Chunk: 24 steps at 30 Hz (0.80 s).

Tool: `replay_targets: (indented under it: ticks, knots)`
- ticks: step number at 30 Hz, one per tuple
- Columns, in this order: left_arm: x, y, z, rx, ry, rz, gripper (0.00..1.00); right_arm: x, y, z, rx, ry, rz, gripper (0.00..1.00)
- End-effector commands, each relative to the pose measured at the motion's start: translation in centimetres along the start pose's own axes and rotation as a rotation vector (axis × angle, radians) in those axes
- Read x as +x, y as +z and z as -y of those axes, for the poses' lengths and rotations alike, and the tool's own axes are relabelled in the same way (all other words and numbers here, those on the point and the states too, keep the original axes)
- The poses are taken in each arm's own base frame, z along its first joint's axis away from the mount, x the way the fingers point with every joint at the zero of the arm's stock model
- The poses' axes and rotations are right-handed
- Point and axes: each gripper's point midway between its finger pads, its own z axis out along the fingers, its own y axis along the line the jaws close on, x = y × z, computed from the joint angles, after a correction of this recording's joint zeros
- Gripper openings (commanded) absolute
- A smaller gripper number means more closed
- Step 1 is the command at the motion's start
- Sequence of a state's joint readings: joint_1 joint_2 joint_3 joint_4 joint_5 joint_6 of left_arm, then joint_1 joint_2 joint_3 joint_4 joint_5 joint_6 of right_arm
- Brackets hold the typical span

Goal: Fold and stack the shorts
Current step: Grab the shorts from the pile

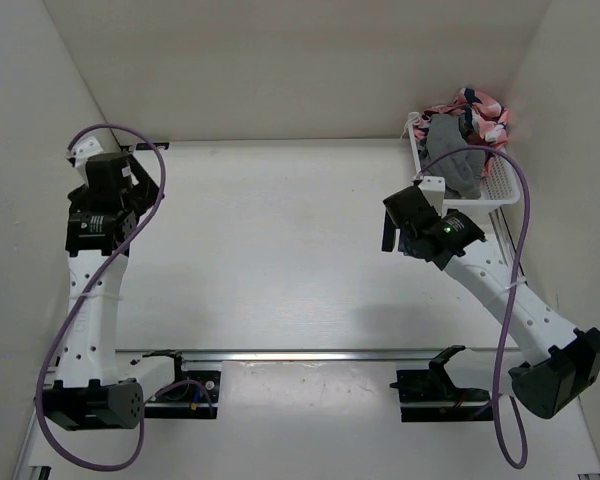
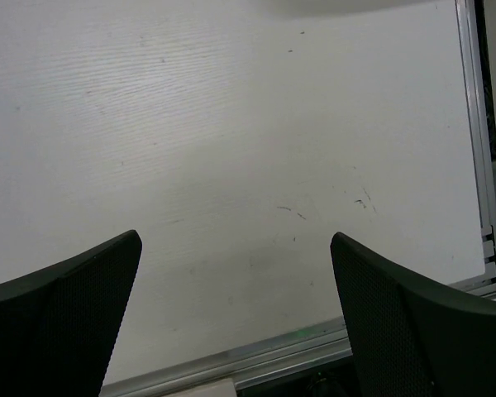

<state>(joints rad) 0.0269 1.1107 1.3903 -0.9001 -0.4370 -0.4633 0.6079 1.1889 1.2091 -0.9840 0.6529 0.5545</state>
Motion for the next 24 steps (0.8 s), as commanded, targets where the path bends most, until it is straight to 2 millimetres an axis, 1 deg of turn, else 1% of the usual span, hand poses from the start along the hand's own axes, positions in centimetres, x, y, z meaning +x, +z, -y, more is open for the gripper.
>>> replay_targets:
  ticks: [1,2,4,5,6,7,8,9,10,11,12,13,14,15,16,17,18,19,20,21,22,23,24]
  knots:
    - [0.8,-0.4,4.1,0.221,0.097,-0.057,1.00,-1.7,1.0,-0.1,0.033,0.031,0.066,1.00]
    - [0.6,-0.8,4.5,0.241,0.098,-0.053,1.00,-2.0,0.9,0.1,0.036,0.042,0.071,1.00]
    - [-0.1,-1.2,6.0,0.306,0.138,-0.050,1.00,-2.7,1.5,0.6,0.052,0.064,0.080,1.00]
    - [0.0,-1.1,6.5,0.326,0.155,-0.070,1.00,-3.2,1.6,0.3,0.015,0.064,0.078,1.00]
    - [-0.8,-2.0,7.1,0.361,0.176,-0.052,0.98,-4.1,2.6,0.9,0.009,0.111,0.077,1.00]
    - [-0.7,-2.1,7.9,0.390,0.181,-0.061,0.98,-4.9,3.0,0.6,-0.029,0.128,0.071,1.00]
    - [-0.3,-2.5,8.4,0.423,0.200,-0.070,0.96,-6.1,3.1,0.4,-0.074,0.124,0.083,1.00]
    - [-0.4,-3.1,9.2,0.453,0.228,-0.060,0.91,-7.4,3.9,0.3,-0.129,0.162,0.083,1.00]
    - [-0.5,-3.7,9.8,0.482,0.231,-0.059,0.91,-8.5,4.3,0.5,-0.135,0.172,0.094,1.00]
    - [-0.3,-4.0,10.5,0.526,0.233,-0.075,0.93,-10.9,4.0,1.1,-0.141,0.199,0.130,1.00]
    - [-0.1,-4.1,11.4,0.570,0.236,-0.095,0.96,-11.6,6.5,2.4,-0.093,0.213,0.091,1.00]
    - [0.5,-4.3,11.9,0.600,0.242,-0.128,1.00,-12.8,7.5,3.0,-0.079,0.222,0.090,1.00]
    - [1.1,-4.5,12.6,0.641,0.246,-0.157,1.00,-15.9,7.3,3.8,-0.069,0.236,0.137,1.00]
    - [1.5,-4.1,12.8,0.643,0.251,-0.186,1.00,-15.9,10.6,4.9,-0.006,0.218,0.078,1.00]
    - [2.0,-4.6,12.9,0.653,0.259,-0.208,1.00,-16.2,11.8,5.6,0.029,0.221,0.051,1.00]
    - [2.4,-4.1,12.7,0.633,0.264,-0.224,1.00,-15.6,15.1,5.9,0.076,0.211,-0.019,1.00]
    - [2.4,-4.1,12.7,0.634,0.272,-0.222,1.00,-18.6,15.3,7.3,0.091,0.260,0.030,1.00]
    - [2.5,-4.0,12.4,0.619,0.275,-0.226,1.00,-18.6,16.4,7.7,0.093,0.265,-0.003,1.00]
    - [2.3,-3.7,12.1,0.597,0.275,-0.216,1.00,-17.5,20.0,8.2,0.117,0.288,-0.072,1.00]
    - [2.4,-3.3,12.1,0.582,0.277,-0.220,1.00,-19.9,20.3,8.6,0.106,0.311,-0.024,1.00]
    - [2.4,-2.8,12.2,0.569,0.279,-0.223,1.00,-20.2,21.3,8.9,0.115,0.332,-0.029,1.00]
    - [2.6,-2.3,12.2,0.554,0.272,-0.234,1.00,-18.9,24.2,9.4,0.136,0.333,-0.083,1.00]
    - [2.5,-2.0,12.3,0.544,0.273,-0.235,1.00,-20.5,24.5,9.9,0.136,0.349,-0.042,0.99]
